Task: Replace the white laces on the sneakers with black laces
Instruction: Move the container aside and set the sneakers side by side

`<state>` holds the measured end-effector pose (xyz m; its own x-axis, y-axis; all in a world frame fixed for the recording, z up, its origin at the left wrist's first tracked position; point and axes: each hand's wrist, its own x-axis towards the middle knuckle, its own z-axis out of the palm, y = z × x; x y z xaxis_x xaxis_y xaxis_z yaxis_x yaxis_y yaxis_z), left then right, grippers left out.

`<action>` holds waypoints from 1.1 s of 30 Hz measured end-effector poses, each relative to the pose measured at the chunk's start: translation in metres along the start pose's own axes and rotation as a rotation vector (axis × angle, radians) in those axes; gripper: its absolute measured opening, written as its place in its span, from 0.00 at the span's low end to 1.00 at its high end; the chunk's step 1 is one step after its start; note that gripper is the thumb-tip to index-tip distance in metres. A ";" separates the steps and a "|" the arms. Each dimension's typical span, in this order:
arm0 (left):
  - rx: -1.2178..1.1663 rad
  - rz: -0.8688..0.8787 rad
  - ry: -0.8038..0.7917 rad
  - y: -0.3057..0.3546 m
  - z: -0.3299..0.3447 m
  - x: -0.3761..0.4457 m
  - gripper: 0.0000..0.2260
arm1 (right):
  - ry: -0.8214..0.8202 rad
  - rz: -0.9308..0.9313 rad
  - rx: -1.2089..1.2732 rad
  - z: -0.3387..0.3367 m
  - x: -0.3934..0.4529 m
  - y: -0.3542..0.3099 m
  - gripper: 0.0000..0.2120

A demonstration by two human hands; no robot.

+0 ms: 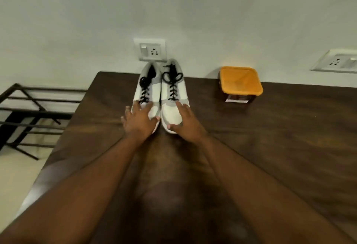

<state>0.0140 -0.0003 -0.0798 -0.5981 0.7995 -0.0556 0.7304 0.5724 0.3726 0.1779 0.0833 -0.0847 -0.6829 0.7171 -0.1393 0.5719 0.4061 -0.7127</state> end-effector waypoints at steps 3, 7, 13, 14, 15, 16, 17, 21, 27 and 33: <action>-0.028 0.133 -0.211 -0.027 0.000 -0.005 0.38 | -0.009 0.057 -0.181 0.031 -0.003 -0.001 0.46; -0.024 0.107 -0.264 -0.026 -0.007 -0.012 0.38 | 0.018 0.089 -0.301 0.037 -0.013 -0.009 0.39; -0.024 0.101 -0.301 -0.023 -0.011 -0.056 0.37 | -0.007 0.147 -0.373 0.048 -0.066 -0.020 0.39; -0.032 0.104 -0.300 -0.023 -0.012 -0.066 0.37 | -0.004 0.147 -0.369 0.051 -0.077 -0.021 0.39; -0.033 0.102 -0.312 -0.025 -0.013 -0.085 0.37 | -0.007 0.158 -0.362 0.056 -0.096 -0.023 0.39; -0.036 0.108 -0.308 -0.026 -0.013 -0.100 0.36 | 0.004 0.155 -0.358 0.059 -0.111 -0.024 0.39; -0.029 0.115 -0.310 -0.028 -0.013 -0.117 0.36 | 0.010 0.156 -0.363 0.063 -0.127 -0.023 0.39; -0.045 0.135 -0.331 -0.040 -0.017 -0.200 0.36 | 0.032 0.144 -0.340 0.086 -0.209 -0.026 0.39; -0.062 0.151 -0.313 -0.070 -0.012 -0.302 0.37 | 0.132 0.080 -0.199 0.131 -0.308 -0.027 0.37; -0.396 -0.053 -0.099 -0.083 -0.011 -0.333 0.40 | 0.315 0.193 0.321 0.127 -0.336 -0.040 0.43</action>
<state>0.1489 -0.3160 -0.0820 -0.5825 0.7957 -0.1660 0.5046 0.5140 0.6937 0.3268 -0.2463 -0.0968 -0.3788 0.9189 -0.1101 0.4715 0.0892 -0.8774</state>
